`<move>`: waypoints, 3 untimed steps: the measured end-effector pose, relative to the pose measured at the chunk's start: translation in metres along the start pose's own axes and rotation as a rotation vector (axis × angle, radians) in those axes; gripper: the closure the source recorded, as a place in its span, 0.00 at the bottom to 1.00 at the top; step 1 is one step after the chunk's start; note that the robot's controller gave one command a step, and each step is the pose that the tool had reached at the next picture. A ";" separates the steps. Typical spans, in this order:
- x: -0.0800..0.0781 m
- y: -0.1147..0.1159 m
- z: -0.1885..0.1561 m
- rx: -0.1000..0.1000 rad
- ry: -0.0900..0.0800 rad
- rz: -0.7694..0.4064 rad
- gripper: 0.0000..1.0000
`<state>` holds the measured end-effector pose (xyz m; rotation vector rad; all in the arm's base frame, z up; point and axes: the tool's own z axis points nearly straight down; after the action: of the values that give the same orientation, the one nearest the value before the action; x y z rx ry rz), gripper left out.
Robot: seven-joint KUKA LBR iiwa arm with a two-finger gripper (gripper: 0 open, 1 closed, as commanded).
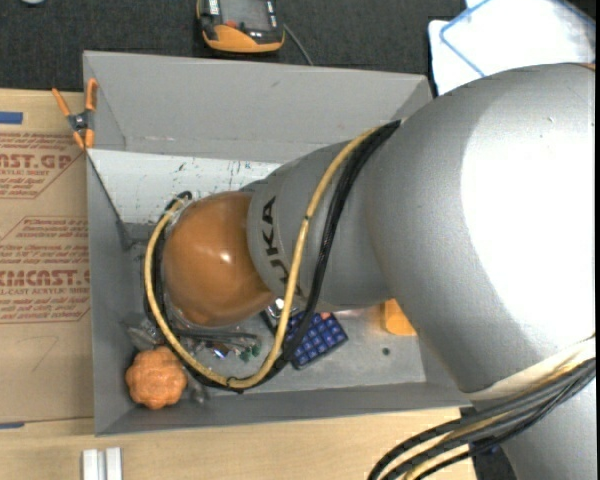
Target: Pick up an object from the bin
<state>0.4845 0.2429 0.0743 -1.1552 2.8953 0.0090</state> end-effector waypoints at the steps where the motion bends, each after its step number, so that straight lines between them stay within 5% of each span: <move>1: 0.003 0.000 0.001 -0.001 0.013 0.024 1.00; 3: 0.005 0.001 -0.016 -0.002 0.018 0.032 1.00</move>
Offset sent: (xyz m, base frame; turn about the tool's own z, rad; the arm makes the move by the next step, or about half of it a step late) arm 0.0000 0.0000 0.0000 0.0000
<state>0.4798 0.2400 0.0906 -1.1153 2.9293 0.0019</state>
